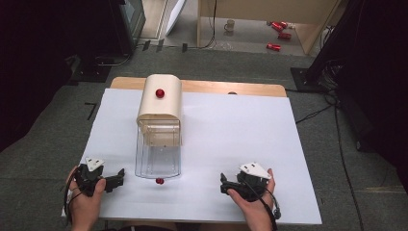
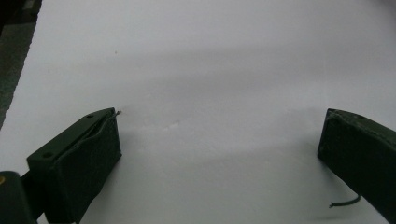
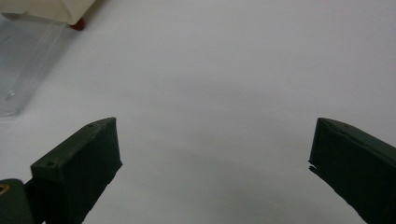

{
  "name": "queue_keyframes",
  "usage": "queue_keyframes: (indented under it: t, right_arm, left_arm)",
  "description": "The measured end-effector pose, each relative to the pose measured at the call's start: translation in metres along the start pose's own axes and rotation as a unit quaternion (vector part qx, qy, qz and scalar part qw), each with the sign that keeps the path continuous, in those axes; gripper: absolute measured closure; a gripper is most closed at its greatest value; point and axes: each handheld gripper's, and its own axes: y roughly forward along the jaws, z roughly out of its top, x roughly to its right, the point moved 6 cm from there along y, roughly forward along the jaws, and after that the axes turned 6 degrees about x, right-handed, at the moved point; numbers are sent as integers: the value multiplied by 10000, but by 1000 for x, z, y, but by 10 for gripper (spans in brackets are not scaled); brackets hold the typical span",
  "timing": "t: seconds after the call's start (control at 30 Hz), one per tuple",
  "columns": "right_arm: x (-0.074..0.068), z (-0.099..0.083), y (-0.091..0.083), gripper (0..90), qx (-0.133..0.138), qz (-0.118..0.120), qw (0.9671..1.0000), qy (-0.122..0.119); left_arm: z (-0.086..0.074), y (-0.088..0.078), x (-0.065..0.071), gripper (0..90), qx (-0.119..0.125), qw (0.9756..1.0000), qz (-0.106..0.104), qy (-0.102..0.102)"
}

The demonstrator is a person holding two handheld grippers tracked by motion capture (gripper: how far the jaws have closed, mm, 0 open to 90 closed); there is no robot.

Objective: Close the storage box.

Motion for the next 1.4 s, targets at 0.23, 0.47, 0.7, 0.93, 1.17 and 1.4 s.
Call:
queue_keyframes:
  t: [0.23, 0.47, 0.7, 0.93, 1.17, 1.4]
  right_arm:
    - [-38, 2, 8, 16, -25, 285, 9994, -170]
    - [-73, 1, 16, 19, -26, 616, 9976, -326]
    - [-106, 0, 21, 49, 0, 915, 9951, -363]
    - [-127, -1, 20, 85, 77, 1062, 9936, -380]
    - [-143, -1, 15, 287, 221, 1214, 9920, -262]
    - [-154, -2, 12, 469, 293, 1462, 9887, -152]
  left_arm:
    - [0, 0, 0, 0, -5, 10000, 3, -4]
    - [0, 0, 0, 0, -9, 10000, 9, -9]
    - [0, 0, 0, 0, -13, 10000, 26, -29]
    - [1, 0, 0, 0, -6, 10000, 31, -37]
    - [1, 1, 0, 0, -7, 10000, 34, -40]
    - [1, 1, 0, 0, -10, 10000, 34, -40]
